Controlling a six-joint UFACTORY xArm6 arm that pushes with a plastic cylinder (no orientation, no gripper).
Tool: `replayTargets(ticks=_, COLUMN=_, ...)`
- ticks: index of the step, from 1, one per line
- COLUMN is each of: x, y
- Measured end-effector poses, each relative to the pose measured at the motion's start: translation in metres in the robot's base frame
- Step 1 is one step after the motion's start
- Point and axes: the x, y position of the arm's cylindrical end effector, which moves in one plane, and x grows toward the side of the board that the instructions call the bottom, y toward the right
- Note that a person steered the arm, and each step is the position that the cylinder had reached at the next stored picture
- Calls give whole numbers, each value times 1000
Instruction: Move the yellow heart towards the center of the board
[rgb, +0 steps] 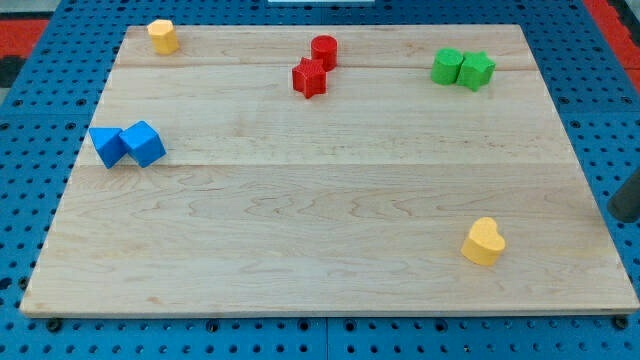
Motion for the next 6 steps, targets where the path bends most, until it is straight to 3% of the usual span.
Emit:
replayTargets(ticks=1, x=70, y=-53)
replayTargets(ticks=2, x=55, y=-141)
replayTargets(ticks=4, x=-60, y=-179)
replayTargets(ticks=6, x=-1, y=-135)
